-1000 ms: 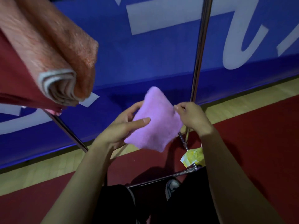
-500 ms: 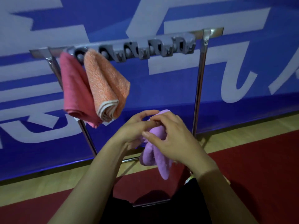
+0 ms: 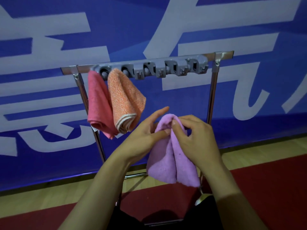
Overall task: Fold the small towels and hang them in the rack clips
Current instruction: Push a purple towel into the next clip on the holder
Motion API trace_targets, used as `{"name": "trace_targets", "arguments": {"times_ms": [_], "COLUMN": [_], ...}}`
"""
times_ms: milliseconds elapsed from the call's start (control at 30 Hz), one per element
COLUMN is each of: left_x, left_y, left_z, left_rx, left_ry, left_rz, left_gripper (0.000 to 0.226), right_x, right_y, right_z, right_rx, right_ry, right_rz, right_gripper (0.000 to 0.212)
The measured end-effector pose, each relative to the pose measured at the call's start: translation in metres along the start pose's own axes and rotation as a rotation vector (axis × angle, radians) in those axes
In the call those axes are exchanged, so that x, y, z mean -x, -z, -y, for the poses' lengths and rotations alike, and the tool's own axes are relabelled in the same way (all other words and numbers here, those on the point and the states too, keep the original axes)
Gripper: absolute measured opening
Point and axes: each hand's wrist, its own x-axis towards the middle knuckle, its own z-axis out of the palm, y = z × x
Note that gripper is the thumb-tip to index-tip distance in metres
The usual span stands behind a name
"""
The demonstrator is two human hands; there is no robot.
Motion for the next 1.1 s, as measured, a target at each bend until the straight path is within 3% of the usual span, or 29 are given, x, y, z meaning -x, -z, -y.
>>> {"name": "trace_targets", "arguments": {"times_ms": [133,200,300,367,533,633,700,767,900,1100], "left_x": [-0.005,-0.006,-0.005,-0.005,-0.015,-0.025,-0.030,-0.034,-0.041,-0.047], "left_y": [-0.003,-0.005,0.001,0.008,0.003,0.007,0.012,0.016,0.021,0.030], "left_z": [0.009,0.013,0.019,0.021,0.015,0.011,0.009,0.008,0.007,0.006], "left_rx": [-0.130,-0.059,0.037,0.025,0.032,0.106,0.178,0.146,-0.103,-0.206], "left_ry": [-0.057,-0.049,-0.045,-0.067,-0.053,-0.006,0.056,0.072,-0.086,-0.081], "left_rz": [-0.194,-0.236,-0.197,-0.119,-0.180,-0.193,-0.223,-0.219,-0.147,-0.203], "left_gripper": [0.036,0.031,0.031,0.032,0.029,0.056,0.075,0.074,0.080,0.055], "right_x": [0.006,0.007,-0.004,-0.018,-0.050,-0.058,-0.062,-0.065,-0.063,-0.060], "right_y": [-0.003,-0.003,0.006,0.012,0.002,-0.008,-0.010,-0.011,-0.017,-0.031], "right_z": [0.002,0.001,-0.007,-0.016,-0.010,-0.006,-0.003,-0.001,0.003,-0.001], "right_rx": [-0.013,-0.054,-0.180,-0.089,-0.017,-0.063,-0.087,-0.162,-0.366,-0.396], "right_ry": [-0.049,-0.077,-0.113,-0.074,0.072,0.086,0.045,0.016,0.067,-0.026], "right_rz": [0.041,0.107,0.071,0.051,0.476,0.546,0.525,0.503,0.472,0.186], "right_gripper": [0.017,0.023,0.032,0.024,0.047,0.053,0.056,0.046,0.015,0.028]}}
